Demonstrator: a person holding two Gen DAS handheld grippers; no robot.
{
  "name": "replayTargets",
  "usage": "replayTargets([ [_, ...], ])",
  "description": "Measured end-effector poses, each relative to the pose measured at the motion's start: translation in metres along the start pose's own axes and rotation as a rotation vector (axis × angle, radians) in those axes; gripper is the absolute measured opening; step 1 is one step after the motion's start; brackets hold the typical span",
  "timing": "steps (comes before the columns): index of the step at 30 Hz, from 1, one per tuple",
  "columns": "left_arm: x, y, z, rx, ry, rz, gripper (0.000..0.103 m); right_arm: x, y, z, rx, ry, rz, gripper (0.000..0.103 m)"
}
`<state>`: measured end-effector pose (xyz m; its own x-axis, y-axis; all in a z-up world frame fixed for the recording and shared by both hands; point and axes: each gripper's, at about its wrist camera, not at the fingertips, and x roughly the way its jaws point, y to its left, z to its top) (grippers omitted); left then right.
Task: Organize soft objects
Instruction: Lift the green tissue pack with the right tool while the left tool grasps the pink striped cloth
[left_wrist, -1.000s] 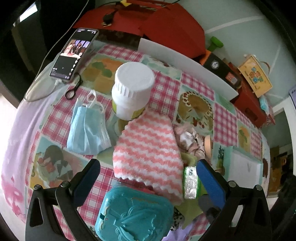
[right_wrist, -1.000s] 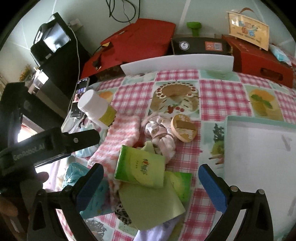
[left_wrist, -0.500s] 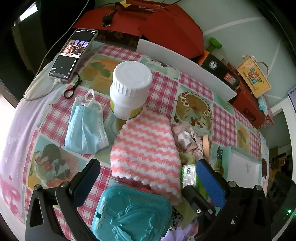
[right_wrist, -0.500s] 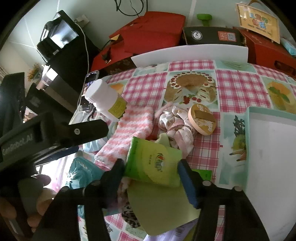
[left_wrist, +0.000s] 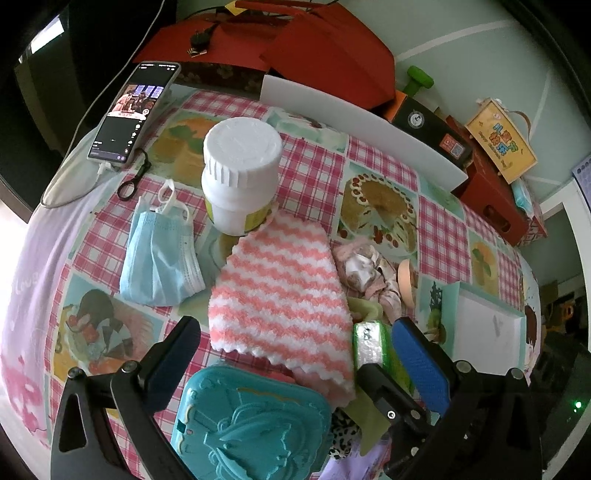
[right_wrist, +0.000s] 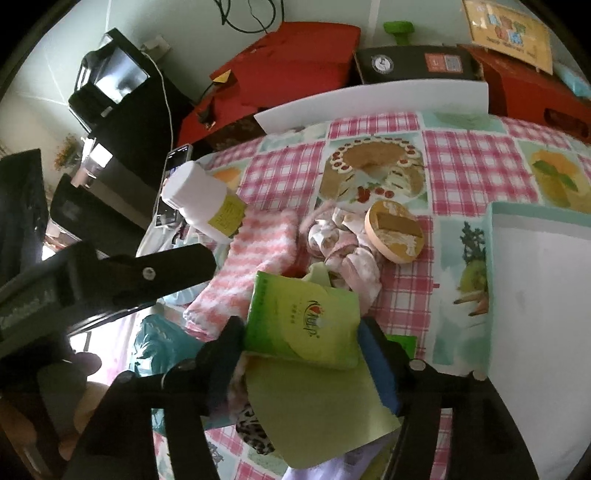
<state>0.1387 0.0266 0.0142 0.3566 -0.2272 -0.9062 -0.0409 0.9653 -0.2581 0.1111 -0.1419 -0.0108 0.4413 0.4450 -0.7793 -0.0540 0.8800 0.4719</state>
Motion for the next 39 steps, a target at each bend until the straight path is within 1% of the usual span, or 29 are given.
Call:
replayTargets([
  [6,0.003,-0.002,-0.001,0.01,0.007,0.01,0.103,0.005,-0.004,0.0,0.026,0.0,0.025,0.07],
  [10,0.004,-0.004,-0.001,0.017,0.008,0.018,0.103,0.012,-0.008,0.0,0.061,0.021,0.057,0.07],
  [14,0.004,-0.005,-0.001,0.023,0.009,0.024,0.103,0.012,-0.009,-0.001,0.068,0.014,0.058,0.07],
  [17,0.005,-0.005,-0.001,0.027,0.01,0.027,0.103,0.011,-0.01,-0.002,0.073,0.01,0.061,0.068],
  [22,0.005,-0.004,-0.001,0.034,0.007,0.035,0.103,0.005,-0.008,-0.003,0.062,0.007,0.049,0.068],
  [25,0.005,-0.006,0.0,0.045,0.001,0.053,0.103,-0.002,-0.014,-0.003,0.089,0.007,0.035,0.068],
  [27,0.005,-0.007,0.0,0.054,-0.001,0.064,0.102,-0.01,-0.02,-0.002,0.097,0.0,0.0,0.068],
  [29,0.005,-0.01,-0.001,0.071,-0.002,0.07,0.097,-0.018,-0.027,-0.001,0.113,-0.005,-0.025,0.068],
  [33,0.009,-0.017,-0.002,0.114,0.01,0.077,0.091,-0.038,-0.043,0.0,0.16,-0.03,-0.024,0.068],
  [36,0.015,-0.022,-0.005,0.141,0.032,0.086,0.089,-0.062,-0.052,0.002,0.165,-0.074,-0.056,0.068],
  [39,0.022,-0.031,-0.007,0.177,0.052,0.117,0.088,-0.089,-0.066,0.002,0.189,-0.131,-0.073,0.068],
])
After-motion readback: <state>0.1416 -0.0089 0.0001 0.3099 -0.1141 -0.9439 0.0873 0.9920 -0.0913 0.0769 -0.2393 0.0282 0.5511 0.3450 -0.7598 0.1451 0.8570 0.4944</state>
